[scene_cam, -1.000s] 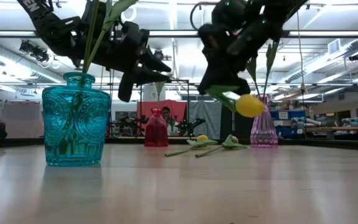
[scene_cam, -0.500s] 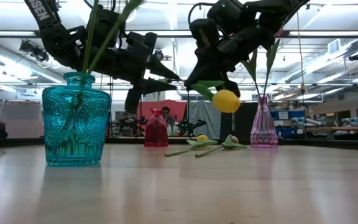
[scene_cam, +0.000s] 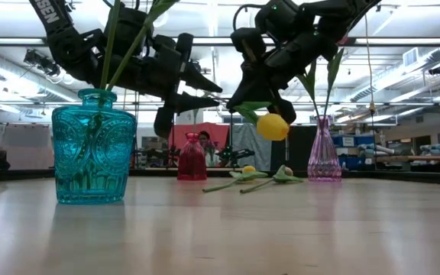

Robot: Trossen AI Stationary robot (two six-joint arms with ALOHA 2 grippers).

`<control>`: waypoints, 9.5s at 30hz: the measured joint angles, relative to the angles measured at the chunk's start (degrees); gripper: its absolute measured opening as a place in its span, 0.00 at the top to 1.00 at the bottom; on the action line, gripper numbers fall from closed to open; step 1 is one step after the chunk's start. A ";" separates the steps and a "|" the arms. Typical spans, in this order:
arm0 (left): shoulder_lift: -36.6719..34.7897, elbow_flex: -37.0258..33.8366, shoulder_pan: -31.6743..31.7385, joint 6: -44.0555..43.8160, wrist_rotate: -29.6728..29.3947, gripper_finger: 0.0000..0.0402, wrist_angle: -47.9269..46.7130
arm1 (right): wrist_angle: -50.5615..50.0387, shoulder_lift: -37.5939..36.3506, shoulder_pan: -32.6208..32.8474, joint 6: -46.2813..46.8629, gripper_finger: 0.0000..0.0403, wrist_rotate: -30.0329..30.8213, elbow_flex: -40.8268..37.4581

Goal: Sort flowers into vase by color
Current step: Put the bottom yellow tulip into the red flower vase, then put the light pink tulip into the blue flower vase

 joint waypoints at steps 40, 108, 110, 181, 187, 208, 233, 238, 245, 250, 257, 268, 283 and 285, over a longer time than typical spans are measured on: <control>0.00 0.00 -0.13 0.92 3.85 0.99 -0.80 | 6.40 -0.26 1.03 -1.28 0.75 0.16 0.00; -4.11 -0.26 23.19 -76.63 19.42 0.99 18.46 | 37.00 -25.31 30.93 -22.32 0.62 47.16 -30.53; -4.11 -0.24 23.19 -77.06 19.41 0.99 17.09 | 37.02 -25.31 30.93 -22.32 0.62 47.16 -30.53; -6.80 -0.73 9.34 -76.95 12.16 0.77 -10.96 | -29.41 20.13 21.30 32.73 0.67 58.00 9.19; -6.78 -7.00 9.46 -78.17 11.25 0.77 -2.05 | -26.44 25.79 17.22 32.77 0.67 57.24 8.71; -7.97 -11.54 9.66 -88.10 16.36 0.77 2.30 | -37.57 14.71 24.38 27.01 0.99 54.85 8.44; -7.96 -5.67 2.13 -92.35 23.65 0.69 9.26 | -7.47 0.39 36.33 -15.72 1.00 73.78 8.57; -7.91 -5.27 1.30 -92.14 25.26 0.67 13.66 | 10.56 0.64 32.91 -32.54 1.00 68.94 8.57; -7.91 -5.25 0.61 -92.26 29.56 0.67 25.99 | 21.78 1.02 29.06 -41.06 0.99 61.89 8.57; -7.91 -5.22 0.59 -92.28 32.00 0.67 26.38 | 31.13 1.79 27.87 -46.90 0.99 58.21 8.57; -7.89 -5.22 -0.29 -92.28 31.95 0.67 26.72 | 33.29 1.92 24.92 -46.28 0.99 46.96 8.59; -7.89 -5.22 -0.89 -90.18 28.30 0.67 27.21 | 33.77 1.92 23.00 -45.88 0.99 40.89 8.59; -7.89 -5.11 -0.89 -90.08 26.57 0.67 28.04 | 31.12 1.90 21.16 -45.90 0.99 40.56 8.59; -7.89 -5.09 -0.89 -90.09 26.34 0.68 28.04 | 31.12 1.90 21.00 -45.88 0.99 39.70 8.59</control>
